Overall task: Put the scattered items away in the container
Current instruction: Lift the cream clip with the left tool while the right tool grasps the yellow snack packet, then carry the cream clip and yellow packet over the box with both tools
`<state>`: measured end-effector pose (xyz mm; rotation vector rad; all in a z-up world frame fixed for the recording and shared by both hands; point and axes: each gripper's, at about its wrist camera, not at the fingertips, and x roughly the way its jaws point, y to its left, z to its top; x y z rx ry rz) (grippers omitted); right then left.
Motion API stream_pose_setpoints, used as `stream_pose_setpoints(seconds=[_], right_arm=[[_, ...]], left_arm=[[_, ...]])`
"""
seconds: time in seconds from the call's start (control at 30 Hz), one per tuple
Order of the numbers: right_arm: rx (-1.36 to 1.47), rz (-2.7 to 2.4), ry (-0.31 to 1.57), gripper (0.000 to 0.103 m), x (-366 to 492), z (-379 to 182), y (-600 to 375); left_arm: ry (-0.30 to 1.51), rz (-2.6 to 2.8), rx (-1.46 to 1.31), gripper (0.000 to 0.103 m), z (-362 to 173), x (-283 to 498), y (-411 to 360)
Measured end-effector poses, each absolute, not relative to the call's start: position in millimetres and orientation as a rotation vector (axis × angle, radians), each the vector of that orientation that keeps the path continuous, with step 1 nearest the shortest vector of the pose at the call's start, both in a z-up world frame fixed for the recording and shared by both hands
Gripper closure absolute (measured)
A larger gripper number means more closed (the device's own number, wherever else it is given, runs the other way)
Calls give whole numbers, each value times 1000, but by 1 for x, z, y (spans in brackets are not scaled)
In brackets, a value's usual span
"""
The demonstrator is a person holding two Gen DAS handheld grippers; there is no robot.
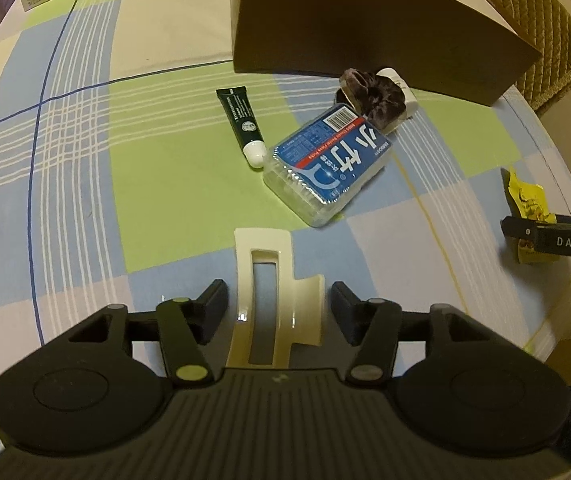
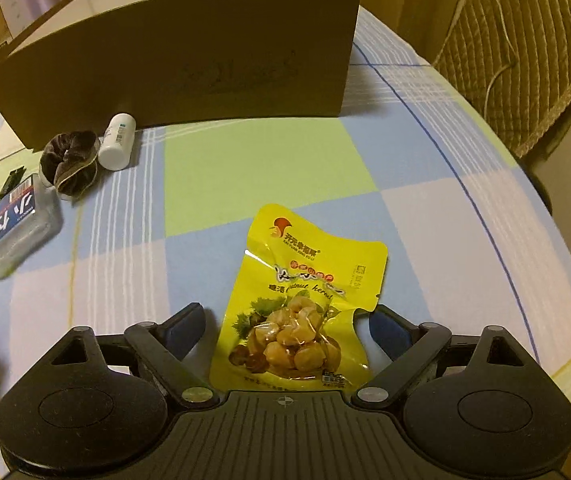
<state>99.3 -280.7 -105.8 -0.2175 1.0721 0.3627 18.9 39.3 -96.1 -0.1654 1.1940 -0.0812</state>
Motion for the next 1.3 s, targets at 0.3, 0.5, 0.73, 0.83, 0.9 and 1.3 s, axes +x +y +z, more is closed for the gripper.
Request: stream_pose_setpoints(seconds=[0.3, 0.5, 0.73, 0.83, 0.9, 1.3], right_arm=[[-236, 398, 1032, 32, 97, -102, -280], [-218, 442, 1046, 35, 92, -99, -286], [-188, 503, 1053, 39, 91, -85, -290], [-169, 532, 1054, 40, 92, -80, -290], [-161, 550, 1045, 41, 92, -76, -290], [-132, 622, 954, 42, 102, -53, -293]], left_arm=[[1154, -75, 6, 64, -97, 19, 24], [1172, -82, -49, 65, -95, 13, 33], [1166, -62, -77, 65, -85, 7, 38], [1154, -56, -84, 65, -79, 8, 37], [1145, -53, -77, 65, -74, 8, 35], [1090, -44, -82, 65, -50, 14, 26]])
